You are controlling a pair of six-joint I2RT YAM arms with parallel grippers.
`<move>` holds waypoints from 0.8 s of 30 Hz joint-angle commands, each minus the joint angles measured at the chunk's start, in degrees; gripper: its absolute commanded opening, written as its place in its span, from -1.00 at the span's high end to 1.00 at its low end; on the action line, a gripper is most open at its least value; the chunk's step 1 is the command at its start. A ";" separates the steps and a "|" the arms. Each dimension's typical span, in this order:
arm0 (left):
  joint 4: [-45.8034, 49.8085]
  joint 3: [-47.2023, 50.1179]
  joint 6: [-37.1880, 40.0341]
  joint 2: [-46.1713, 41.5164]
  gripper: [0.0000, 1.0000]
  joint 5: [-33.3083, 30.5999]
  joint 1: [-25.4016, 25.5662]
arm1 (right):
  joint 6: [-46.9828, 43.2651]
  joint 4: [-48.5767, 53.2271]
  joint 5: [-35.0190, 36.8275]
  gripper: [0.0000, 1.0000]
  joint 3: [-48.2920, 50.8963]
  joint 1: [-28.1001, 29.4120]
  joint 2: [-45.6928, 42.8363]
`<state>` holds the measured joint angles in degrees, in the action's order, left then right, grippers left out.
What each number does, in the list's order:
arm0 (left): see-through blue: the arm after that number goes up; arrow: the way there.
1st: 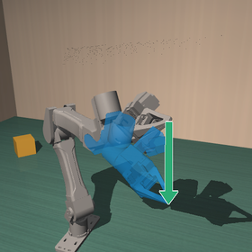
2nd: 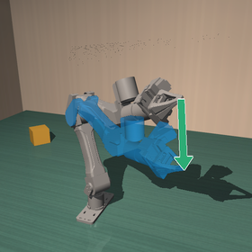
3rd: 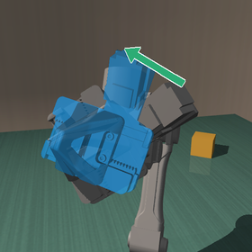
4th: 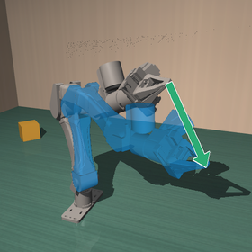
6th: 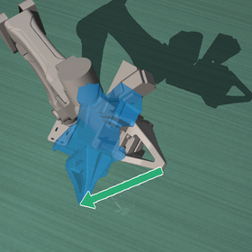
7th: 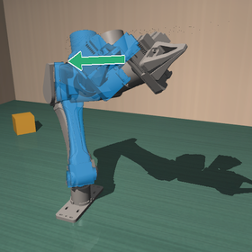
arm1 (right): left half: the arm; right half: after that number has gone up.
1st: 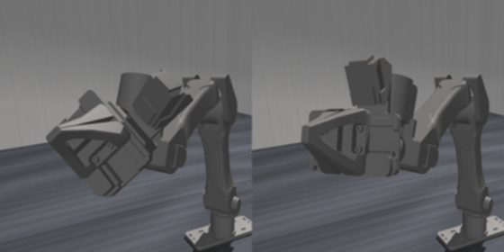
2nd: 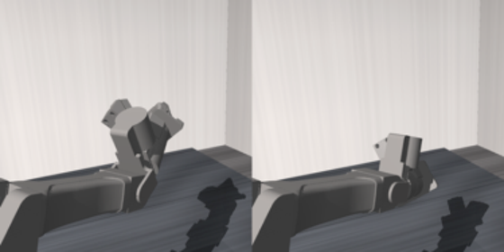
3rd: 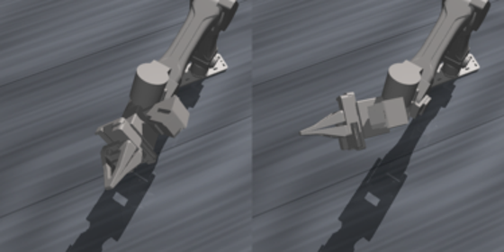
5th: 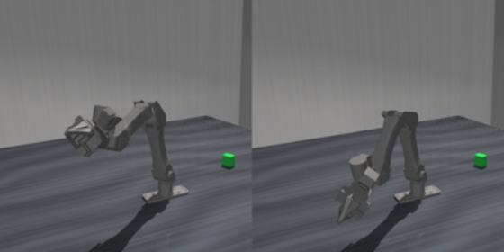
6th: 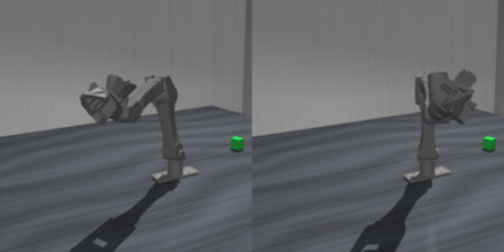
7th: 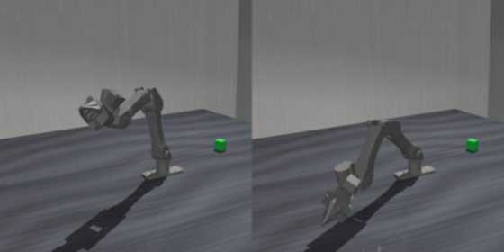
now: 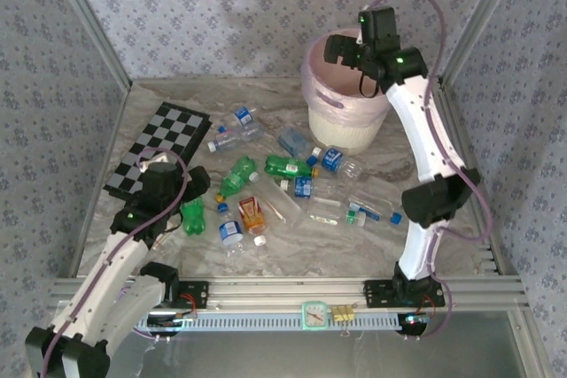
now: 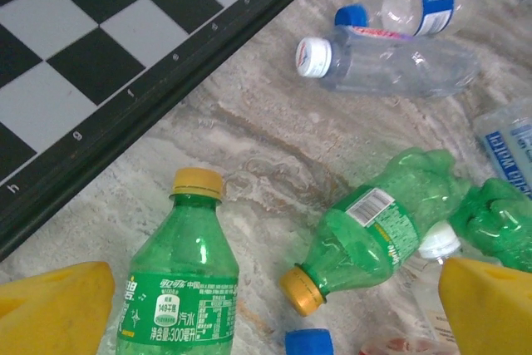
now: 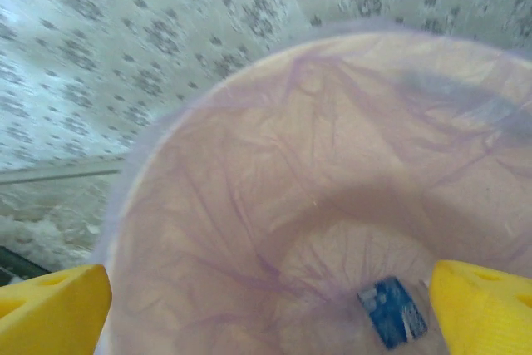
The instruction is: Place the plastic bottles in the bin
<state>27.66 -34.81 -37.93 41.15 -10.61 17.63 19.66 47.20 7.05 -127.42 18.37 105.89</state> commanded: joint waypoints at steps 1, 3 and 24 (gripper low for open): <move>-2.90 -0.45 0.85 -3.31 -1.00 -2.59 -0.14 | -1.00 -1.71 0.99 -1.00 4.96 1.58 -6.58; -3.49 0.32 0.37 -5.03 -1.00 -3.77 -0.14 | -2.17 -3.42 1.35 -1.00 10.06 3.05 -10.16; 10.93 1.91 2.39 -1.30 -1.00 0.03 -0.38 | -0.48 -33.89 9.61 -1.00 66.42 27.35 -34.38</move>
<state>34.04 -32.67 -36.75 38.17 -13.67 17.63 17.15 20.93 13.58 -65.17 43.55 71.02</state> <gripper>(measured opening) 0.998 0.998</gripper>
